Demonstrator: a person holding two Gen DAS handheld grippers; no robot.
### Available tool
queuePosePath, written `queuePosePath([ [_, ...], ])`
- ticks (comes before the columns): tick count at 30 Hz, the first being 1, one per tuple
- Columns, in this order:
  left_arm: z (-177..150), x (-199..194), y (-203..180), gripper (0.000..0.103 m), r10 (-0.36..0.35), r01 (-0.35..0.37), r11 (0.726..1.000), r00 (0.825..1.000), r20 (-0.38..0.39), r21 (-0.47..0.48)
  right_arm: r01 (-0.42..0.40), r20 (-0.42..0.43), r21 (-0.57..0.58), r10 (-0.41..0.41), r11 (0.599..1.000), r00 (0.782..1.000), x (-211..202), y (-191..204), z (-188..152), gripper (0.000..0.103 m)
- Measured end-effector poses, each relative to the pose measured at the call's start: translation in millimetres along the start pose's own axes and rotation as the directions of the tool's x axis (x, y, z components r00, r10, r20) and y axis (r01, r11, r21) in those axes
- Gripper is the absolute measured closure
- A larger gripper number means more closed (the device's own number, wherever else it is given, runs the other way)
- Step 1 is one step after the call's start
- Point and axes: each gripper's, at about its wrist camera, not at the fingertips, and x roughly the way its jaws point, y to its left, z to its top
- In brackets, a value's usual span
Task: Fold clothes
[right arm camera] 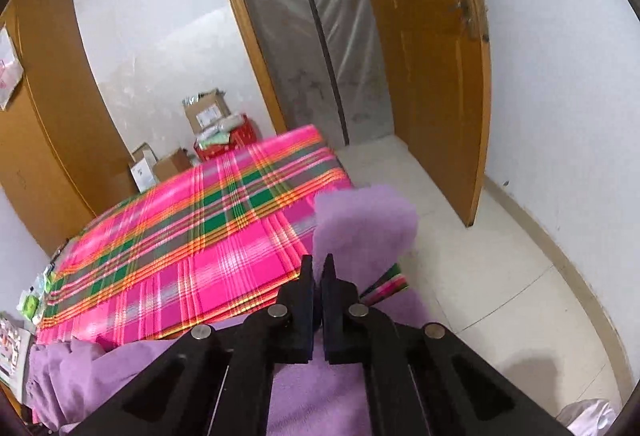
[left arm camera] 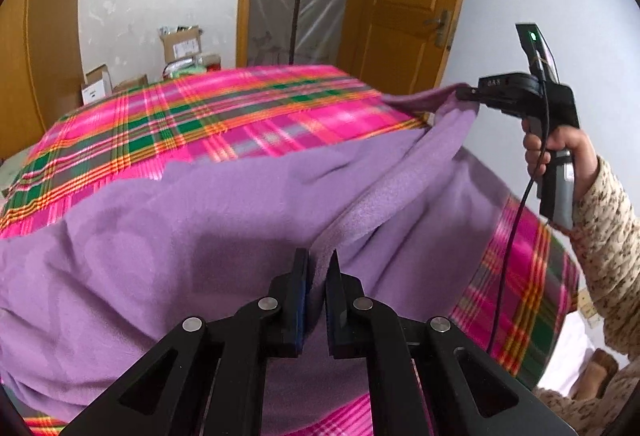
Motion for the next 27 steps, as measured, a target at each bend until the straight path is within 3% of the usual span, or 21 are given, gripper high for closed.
queuePosePath([
  [14,-17.6,-15.2,-25.5,0.096,0.006,-0.006,0.998,1.0,-0.007,0.065,0.01,0.053,0.062,-0.013,0.998,0.998,-55.3,-43.7,-40.2,0.1],
  [21,-34.1,-1.1,-31.7,0.096,0.019,-0.014,0.997,0.998,-0.064,0.081,0.023,-0.045,0.128,-0.017,0.991,0.999,-40.8,-73.1,-68.8,0.1],
  [27,-40.8,5.8,-34.5,0.096,0.039,-0.031,0.996,0.995,-0.088,0.089,0.031,-0.067,0.137,-0.022,0.99,0.997,-35.4,-79.0,-79.8,0.1],
])
